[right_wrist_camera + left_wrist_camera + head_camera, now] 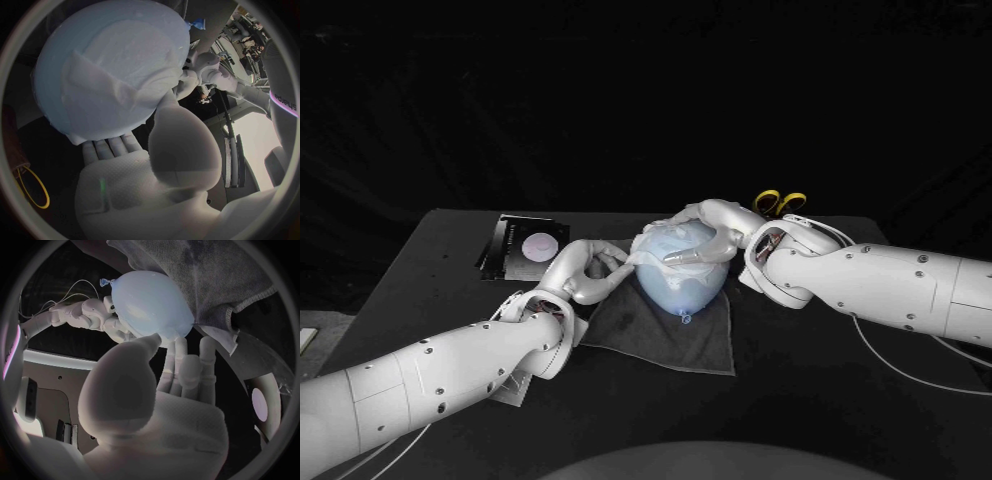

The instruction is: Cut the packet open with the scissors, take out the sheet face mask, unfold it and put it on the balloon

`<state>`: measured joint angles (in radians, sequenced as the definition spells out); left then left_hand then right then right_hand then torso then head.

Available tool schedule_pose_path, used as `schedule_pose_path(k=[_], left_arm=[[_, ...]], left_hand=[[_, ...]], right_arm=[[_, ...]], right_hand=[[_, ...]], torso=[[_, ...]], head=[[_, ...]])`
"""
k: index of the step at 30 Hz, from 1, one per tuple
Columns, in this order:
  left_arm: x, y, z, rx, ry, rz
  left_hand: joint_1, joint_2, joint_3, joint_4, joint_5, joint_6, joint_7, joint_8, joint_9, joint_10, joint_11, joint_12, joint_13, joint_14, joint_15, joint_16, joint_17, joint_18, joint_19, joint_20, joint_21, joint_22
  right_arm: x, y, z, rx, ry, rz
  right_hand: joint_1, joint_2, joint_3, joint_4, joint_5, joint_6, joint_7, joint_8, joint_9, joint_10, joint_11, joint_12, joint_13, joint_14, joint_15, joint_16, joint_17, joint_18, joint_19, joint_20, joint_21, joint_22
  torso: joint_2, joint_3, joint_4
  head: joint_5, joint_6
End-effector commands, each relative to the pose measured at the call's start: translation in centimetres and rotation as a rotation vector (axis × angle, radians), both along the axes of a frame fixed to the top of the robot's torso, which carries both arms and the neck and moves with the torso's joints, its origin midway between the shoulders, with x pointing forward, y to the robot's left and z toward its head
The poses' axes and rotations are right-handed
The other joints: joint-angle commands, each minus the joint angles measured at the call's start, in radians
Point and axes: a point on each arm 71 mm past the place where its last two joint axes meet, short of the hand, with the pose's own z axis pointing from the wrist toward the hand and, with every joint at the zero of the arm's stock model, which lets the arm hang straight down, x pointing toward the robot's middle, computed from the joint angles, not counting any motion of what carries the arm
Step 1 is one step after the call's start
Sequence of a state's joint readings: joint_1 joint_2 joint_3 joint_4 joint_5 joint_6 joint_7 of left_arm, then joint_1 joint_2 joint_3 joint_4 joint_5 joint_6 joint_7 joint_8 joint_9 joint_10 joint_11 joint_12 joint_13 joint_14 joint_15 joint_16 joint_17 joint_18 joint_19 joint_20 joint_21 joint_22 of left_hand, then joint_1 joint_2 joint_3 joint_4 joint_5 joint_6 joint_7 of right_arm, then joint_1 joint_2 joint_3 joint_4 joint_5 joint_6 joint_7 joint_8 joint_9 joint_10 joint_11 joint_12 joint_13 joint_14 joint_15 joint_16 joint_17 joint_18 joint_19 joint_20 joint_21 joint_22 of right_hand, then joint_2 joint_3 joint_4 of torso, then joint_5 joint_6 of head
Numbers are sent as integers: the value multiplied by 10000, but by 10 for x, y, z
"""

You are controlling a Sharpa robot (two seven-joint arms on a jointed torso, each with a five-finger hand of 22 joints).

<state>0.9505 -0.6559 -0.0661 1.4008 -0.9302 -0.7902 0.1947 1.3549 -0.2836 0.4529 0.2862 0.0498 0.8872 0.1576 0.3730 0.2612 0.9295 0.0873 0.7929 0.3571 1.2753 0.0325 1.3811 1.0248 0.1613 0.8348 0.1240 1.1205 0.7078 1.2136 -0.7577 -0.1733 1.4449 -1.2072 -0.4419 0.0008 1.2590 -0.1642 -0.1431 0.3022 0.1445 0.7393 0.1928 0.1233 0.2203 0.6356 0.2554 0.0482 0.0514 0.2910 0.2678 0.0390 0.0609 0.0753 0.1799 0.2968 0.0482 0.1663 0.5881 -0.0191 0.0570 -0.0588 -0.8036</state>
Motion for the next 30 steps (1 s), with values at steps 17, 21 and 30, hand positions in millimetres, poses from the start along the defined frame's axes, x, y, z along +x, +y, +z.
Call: schedule_pose_path(k=[17, 21, 30], left_arm=[[1, -9, -2, -174, 514, -162], [1, -9, -3, -216, 559, -98], [2, -11, -3, -305, 643, 67]], left_hand=[[887, 1236, -2614, -35, -21, 63, -40, -178, -278, -61, -28, 160, 76, -27, -63, 18, -10, 236, 299, 122, -398, -319], [1265, 1427, -2459, -19, -20, 187, -100, -150, -294, 36, -88, 157, 59, 95, -111, 87, 130, 236, 346, 82, -375, -312], [2321, 2174, -1600, -154, -16, 752, -360, 76, -247, 386, -342, 107, 0, 800, -343, 533, 1193, 94, 1056, -66, 167, 472]], right_arm=[[-3, 0, -11, -394, 624, 43], [-3, -1, -11, -394, 627, 39], [-3, 0, -11, -385, 630, 50]], right_hand=[[0, 66, 31, -21, -53, 20, 477, 5, -9, -52, -5, 28, 6, -34, -16, -34, -10, 123, -73, -20, 32, -11], [0, 66, 31, -21, -53, 20, 477, 5, -9, -52, -5, 28, 6, -34, -16, -34, -10, 123, -73, -20, 32, -11], [0, 66, 31, -21, -53, 20, 477, 5, -9, -52, -5, 28, 6, -34, -16, -34, -10, 123, -73, -20, 32, -11]], torso=[[4, 0, -9], [8, 1, -10], [11, 1, -8]], head=[[29, 9], [27, 5], [27, 5]])
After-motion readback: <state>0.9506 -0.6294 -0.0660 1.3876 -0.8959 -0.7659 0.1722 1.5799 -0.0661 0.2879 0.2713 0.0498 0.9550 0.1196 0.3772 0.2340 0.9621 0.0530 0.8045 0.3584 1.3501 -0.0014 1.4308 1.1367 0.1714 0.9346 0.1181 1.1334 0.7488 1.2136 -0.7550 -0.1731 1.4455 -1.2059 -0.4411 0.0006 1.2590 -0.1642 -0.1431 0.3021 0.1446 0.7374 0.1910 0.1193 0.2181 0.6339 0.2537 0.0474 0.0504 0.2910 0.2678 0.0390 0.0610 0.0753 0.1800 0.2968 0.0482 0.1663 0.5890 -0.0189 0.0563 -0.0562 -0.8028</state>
